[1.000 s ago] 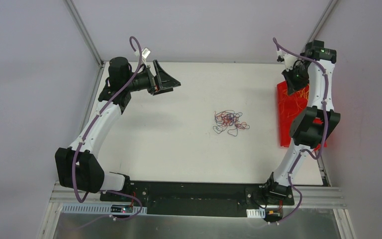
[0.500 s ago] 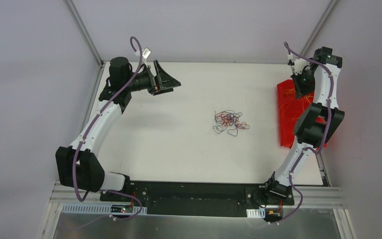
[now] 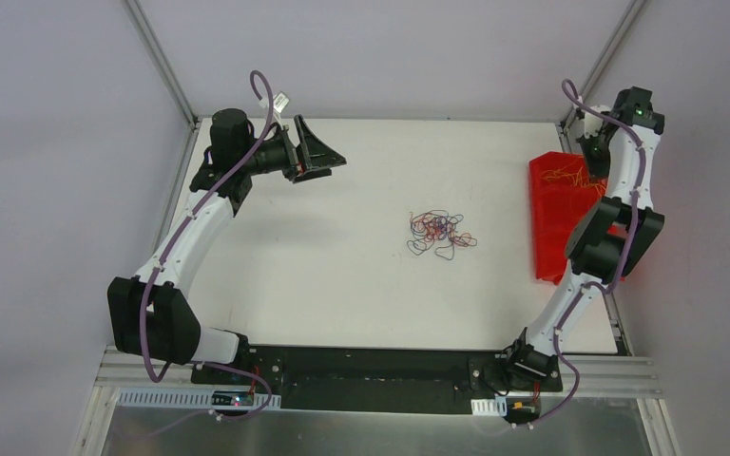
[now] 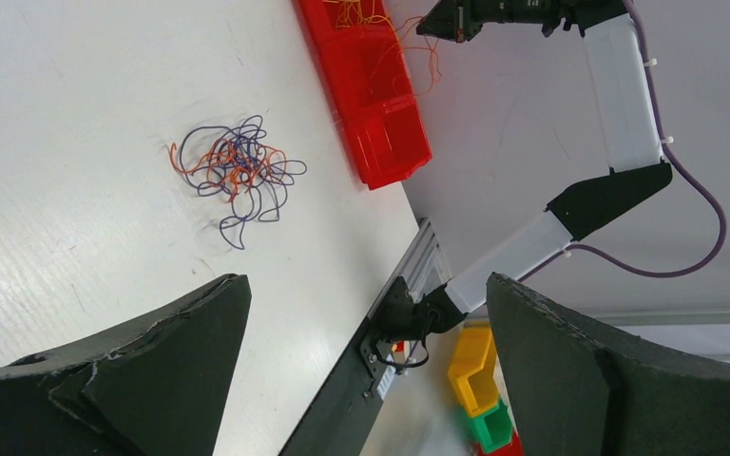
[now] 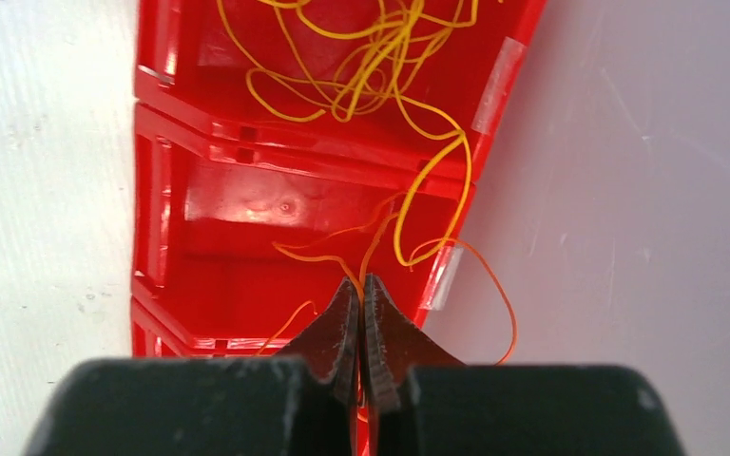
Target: Untangle the cables
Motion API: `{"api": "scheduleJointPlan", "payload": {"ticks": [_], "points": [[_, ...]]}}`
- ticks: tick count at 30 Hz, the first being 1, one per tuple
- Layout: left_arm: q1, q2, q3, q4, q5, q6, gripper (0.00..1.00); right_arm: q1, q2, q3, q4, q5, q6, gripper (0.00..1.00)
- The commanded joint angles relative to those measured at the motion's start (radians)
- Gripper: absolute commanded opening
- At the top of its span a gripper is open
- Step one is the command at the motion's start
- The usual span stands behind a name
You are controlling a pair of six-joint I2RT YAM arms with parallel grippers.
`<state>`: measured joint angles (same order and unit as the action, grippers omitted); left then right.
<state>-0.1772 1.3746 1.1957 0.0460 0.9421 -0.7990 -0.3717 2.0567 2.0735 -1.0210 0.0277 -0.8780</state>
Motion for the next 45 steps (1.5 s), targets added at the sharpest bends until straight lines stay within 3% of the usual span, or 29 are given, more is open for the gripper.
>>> {"api": "scheduleJointPlan", "payload": {"ticks": [1, 22, 37, 39, 45], "points": [[-0.005, -0.013, 0.033, 0.019, 0.027, 0.022, 0.99, -0.016, -0.016, -0.021, 0.029, 0.066, 0.005, 0.0], [-0.005, -0.032, 0.015, 0.001, 0.031, 0.043, 0.99, 0.13, -0.013, -0.15, 0.081, -0.06, 0.146, 0.0], [-0.005, -0.024, 0.022, -0.002, 0.027, 0.045, 0.99, 0.031, 0.004, -0.166, 0.122, 0.089, 0.085, 0.01], [-0.005, -0.021, 0.024, -0.001, 0.027, 0.045, 0.99, 0.033, 0.006, -0.163, 0.131, 0.096, 0.1, 0.14], [-0.005, -0.03, 0.023, -0.064, 0.005, 0.099, 0.99, 0.034, -0.008, -0.123, 0.093, 0.093, 0.124, 0.39]]}}
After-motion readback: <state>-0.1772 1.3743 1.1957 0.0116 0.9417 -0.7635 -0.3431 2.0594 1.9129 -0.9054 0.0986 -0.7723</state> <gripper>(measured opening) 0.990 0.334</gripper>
